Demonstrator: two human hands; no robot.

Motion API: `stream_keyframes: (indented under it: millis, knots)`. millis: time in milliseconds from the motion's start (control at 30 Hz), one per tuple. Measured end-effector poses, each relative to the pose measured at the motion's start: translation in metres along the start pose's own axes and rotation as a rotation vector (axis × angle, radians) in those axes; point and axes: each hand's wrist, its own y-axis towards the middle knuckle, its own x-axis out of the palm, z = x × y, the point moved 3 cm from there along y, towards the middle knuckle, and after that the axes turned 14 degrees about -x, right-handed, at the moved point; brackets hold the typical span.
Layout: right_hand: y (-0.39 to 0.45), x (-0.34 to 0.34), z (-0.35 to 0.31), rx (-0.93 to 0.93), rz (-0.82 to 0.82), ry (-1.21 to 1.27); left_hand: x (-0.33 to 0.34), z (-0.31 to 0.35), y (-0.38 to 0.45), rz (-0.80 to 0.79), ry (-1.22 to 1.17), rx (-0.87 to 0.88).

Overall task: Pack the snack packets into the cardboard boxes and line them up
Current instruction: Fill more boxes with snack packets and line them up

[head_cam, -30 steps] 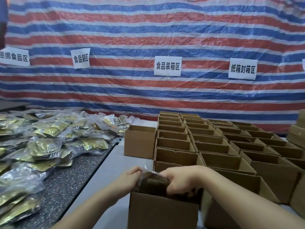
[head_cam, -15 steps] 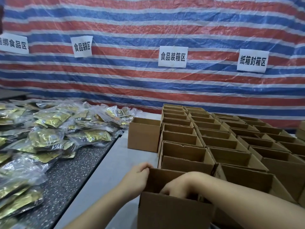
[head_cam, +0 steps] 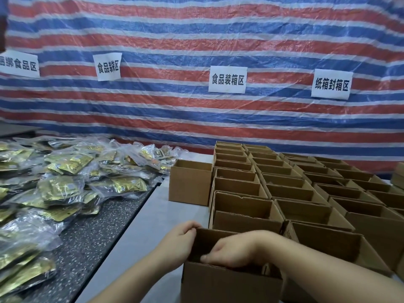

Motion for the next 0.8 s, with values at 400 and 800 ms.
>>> stream_keyframes:
  millis: [400, 800]
  knots:
    - [-0.017, -0.007, 0.032, -0.035, 0.634, -0.528, -0.003, 0.006, 0.003, 0.020, 0.124, 0.030]
    - [-0.003, -0.125, 0.014, -0.209, 0.966, -0.436, -0.164, -0.042, 0.233, 0.535, 0.917, -0.180]
